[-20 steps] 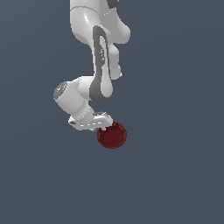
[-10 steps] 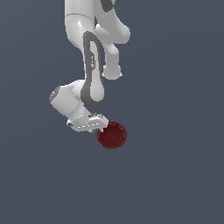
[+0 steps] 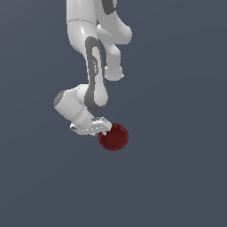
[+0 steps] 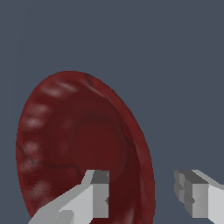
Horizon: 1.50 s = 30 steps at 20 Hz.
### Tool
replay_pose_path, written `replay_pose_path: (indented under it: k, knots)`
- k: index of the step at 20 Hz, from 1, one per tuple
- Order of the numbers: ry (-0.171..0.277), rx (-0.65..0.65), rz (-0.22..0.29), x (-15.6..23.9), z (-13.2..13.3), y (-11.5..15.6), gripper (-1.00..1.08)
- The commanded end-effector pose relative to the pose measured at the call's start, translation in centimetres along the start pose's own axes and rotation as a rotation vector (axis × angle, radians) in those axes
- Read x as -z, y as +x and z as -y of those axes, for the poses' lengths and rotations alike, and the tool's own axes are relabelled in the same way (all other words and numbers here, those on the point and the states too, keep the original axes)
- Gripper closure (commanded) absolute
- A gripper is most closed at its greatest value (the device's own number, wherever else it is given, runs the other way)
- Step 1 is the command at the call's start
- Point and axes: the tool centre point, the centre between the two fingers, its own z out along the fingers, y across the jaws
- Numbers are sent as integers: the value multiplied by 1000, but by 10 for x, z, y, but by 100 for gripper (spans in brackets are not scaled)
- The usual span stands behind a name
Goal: Pick up the object and move it to a goal position.
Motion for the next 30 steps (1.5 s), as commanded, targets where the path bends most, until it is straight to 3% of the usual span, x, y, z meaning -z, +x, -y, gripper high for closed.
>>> replay_pose_path:
  k: [1,4,5,20,30]
  knots:
    - [1,0,0,-9,0,-1,-20]
    - [1,0,0,-13,0,-1,-20]
    - [1,0,0,-13,0,-1,108]
    - [2,-1,1,-10,6,-2,108]
    - [1,0,1,20,55,-10,108]
